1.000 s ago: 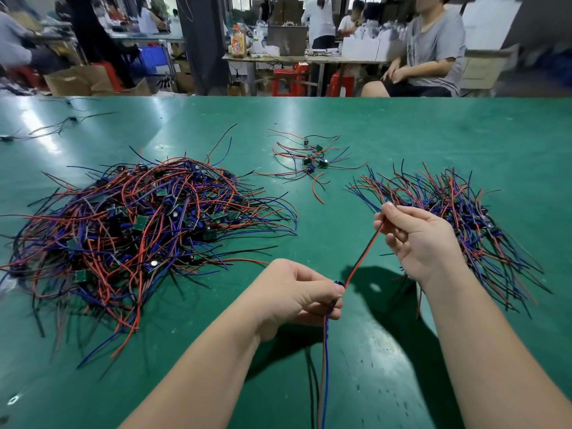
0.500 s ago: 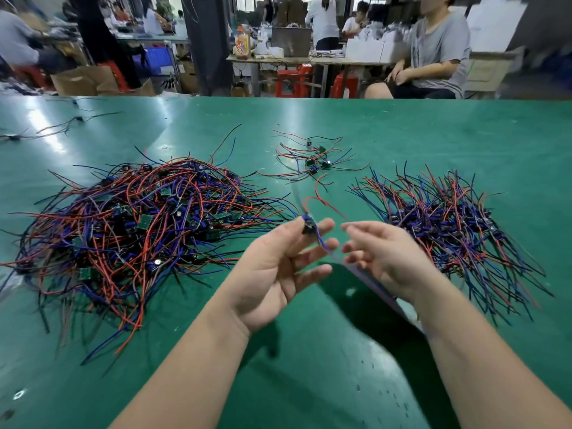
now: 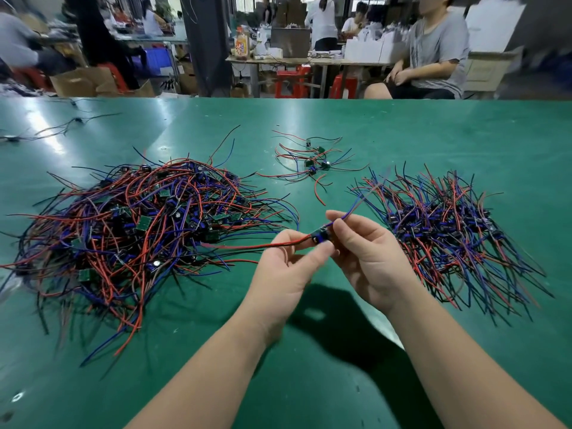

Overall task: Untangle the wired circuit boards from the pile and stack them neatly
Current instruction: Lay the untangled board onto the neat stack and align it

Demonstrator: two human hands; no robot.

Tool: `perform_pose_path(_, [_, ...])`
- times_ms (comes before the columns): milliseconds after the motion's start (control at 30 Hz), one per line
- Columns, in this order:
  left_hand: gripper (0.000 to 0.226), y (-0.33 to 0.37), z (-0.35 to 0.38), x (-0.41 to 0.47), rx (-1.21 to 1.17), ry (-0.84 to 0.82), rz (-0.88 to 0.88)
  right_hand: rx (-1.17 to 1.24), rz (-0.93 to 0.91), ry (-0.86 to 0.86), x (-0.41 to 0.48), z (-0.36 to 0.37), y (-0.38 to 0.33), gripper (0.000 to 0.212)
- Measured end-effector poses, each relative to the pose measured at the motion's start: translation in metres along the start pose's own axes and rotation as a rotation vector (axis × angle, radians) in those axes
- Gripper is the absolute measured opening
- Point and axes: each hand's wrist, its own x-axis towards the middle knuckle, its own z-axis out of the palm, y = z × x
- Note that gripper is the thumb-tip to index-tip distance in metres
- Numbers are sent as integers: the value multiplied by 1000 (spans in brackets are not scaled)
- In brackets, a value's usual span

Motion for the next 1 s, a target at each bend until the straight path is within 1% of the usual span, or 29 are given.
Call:
perform_pose_path(33, [35, -2, -2, -1, 128, -26, 89, 28, 23, 3, 1, -1, -2, 14])
perform_pose_path(100, [36, -7, -3, 0, 428, -55, 268, 78, 83, -4, 1, -3, -8, 12])
perform_pose_path(133, [33, -10, -4, 1, 468, -57, 307, 100, 114, -19, 1, -5, -11, 12])
perform_pose_path(167, [27, -7, -2, 1, 406, -28, 296, 114, 143, -43, 1, -7, -13, 12])
perform_pose_path(233, [3, 1, -1, 2, 108, 24, 92, 92, 185, -92, -1, -11, -15, 12])
perform_pose_path(267, [20, 4, -1, 3, 12, 19, -14, 53, 197, -111, -1, -12, -14, 11])
perform_pose_path(300, [32, 6, -4, 2, -28, -28, -111, 7, 205, -127, -1, -13, -14, 10])
perform_pose_path(333, [36, 5, -6, 2, -22, -79, -147, -37, 212, -141, -1, -14, -14, 9])
perform_pose_path(367, [35, 8, -8, 1, -27, -114, -174, -76, 218, -150, -1, -14, -14, 7])
perform_pose_path(433, [30, 10, -9, -1, -46, -170, -189, -127, 222, -151, 1, -16, -14, 3])
perform_pose_path(533, [27, 7, -11, 1, -48, -178, -195, -170, 198, -134, 2, -20, -14, 6])
perform_pose_path(633, [27, 7, -10, 1, -41, -152, -204, -191, 178, -125, 3, -21, -13, 9])
perform_pose_path(800, [20, 4, -8, 2, -43, -99, -216, -322, 169, -110, 4, -21, -11, 4])
perform_pose_path(933, [17, 2, -6, 3, -8, -64, -254, -278, 139, -103, 4, -20, -6, 9])
perform_pose_path(1000, [19, 1, -5, 2, 8, -65, -270, -271, 113, -76, 4, -19, -4, 8])
